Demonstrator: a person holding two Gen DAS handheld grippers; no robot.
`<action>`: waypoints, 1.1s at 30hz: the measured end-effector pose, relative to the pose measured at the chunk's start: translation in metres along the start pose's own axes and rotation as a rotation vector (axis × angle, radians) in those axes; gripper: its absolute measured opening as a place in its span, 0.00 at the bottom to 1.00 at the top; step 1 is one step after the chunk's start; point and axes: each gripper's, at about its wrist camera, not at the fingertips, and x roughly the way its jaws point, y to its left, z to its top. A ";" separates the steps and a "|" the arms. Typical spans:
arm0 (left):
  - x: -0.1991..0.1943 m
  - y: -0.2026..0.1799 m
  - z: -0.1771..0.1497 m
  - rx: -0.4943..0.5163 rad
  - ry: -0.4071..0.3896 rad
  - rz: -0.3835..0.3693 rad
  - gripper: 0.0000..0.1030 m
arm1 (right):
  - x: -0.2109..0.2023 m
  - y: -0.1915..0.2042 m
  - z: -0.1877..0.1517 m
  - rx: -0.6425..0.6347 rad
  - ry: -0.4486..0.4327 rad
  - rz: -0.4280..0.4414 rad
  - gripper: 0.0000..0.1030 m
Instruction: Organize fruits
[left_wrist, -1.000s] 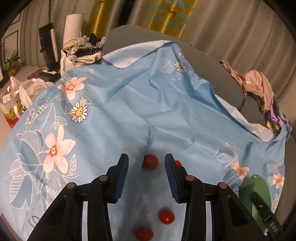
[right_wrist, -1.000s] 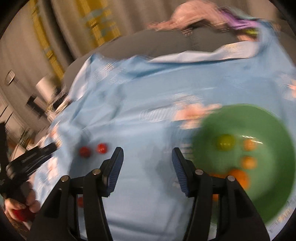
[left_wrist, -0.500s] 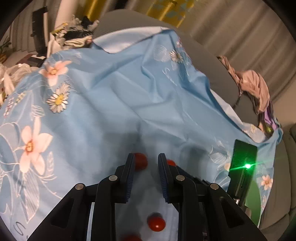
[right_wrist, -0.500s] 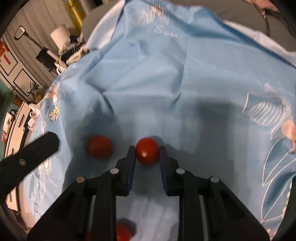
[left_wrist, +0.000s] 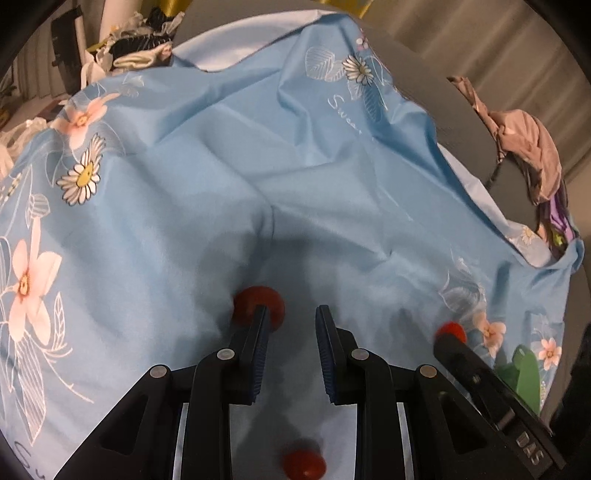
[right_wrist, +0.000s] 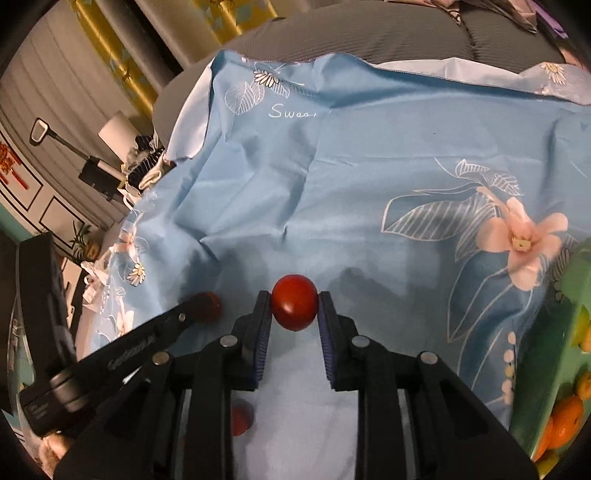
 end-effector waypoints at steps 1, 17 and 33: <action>0.000 0.000 0.001 -0.005 -0.005 0.003 0.25 | 0.000 -0.001 -0.001 0.006 0.003 0.004 0.25; 0.012 -0.009 0.013 -0.020 -0.073 0.014 0.25 | -0.020 -0.013 -0.005 0.065 -0.031 0.025 0.26; 0.038 -0.037 0.000 0.074 0.018 -0.014 0.25 | -0.038 -0.023 -0.003 0.085 -0.094 0.000 0.26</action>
